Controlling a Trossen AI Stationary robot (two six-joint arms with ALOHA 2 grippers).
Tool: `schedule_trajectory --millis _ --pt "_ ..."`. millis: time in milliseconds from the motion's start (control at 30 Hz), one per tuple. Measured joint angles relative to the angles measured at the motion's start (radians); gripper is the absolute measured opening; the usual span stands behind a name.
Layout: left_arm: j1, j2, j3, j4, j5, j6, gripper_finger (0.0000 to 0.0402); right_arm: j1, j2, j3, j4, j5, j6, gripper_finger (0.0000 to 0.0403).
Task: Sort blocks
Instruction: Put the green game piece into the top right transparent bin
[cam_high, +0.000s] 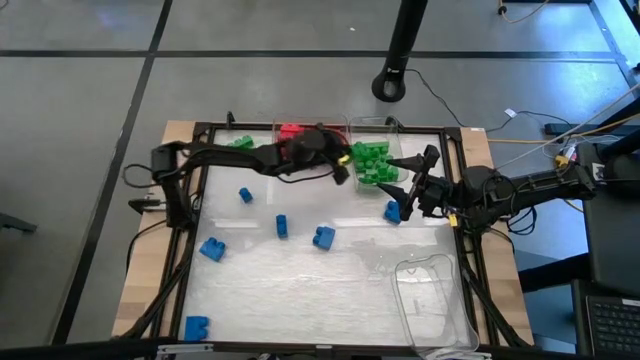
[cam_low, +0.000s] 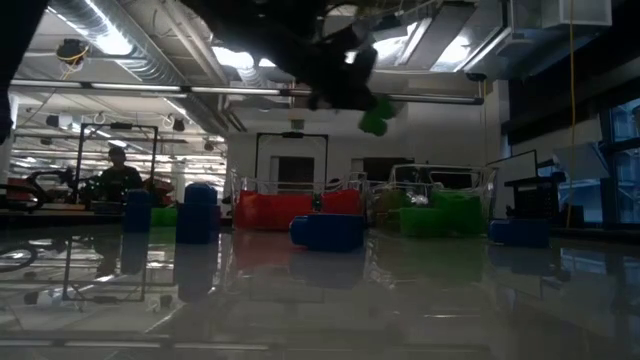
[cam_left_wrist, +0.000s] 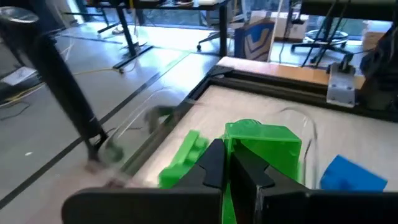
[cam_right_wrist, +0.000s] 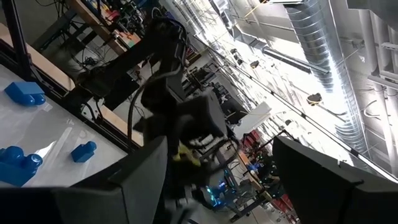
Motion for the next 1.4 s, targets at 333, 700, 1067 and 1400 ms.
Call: schedule_trajectory --millis 333,700,1067,1400 --pt "0.003 0.205 0.172 0.139 0.01 -0.033 0.0014 0.0 0.0 0.0 -0.015 0.0 0.0 0.0289" --pt "0.015 0.235 0.173 0.05 0.081 0.0 0.0132 0.0 0.0 0.0 -0.021 0.0 0.0 0.0289" --pt "0.014 0.194 0.225 -0.061 0.081 -0.008 0.0198 0.0 0.0 0.0 -0.012 0.0 -0.001 0.0289" --pt "0.021 0.215 0.226 -0.144 0.081 0.022 0.0198 0.0 0.0 0.0 -0.025 0.0 -0.001 0.0289"
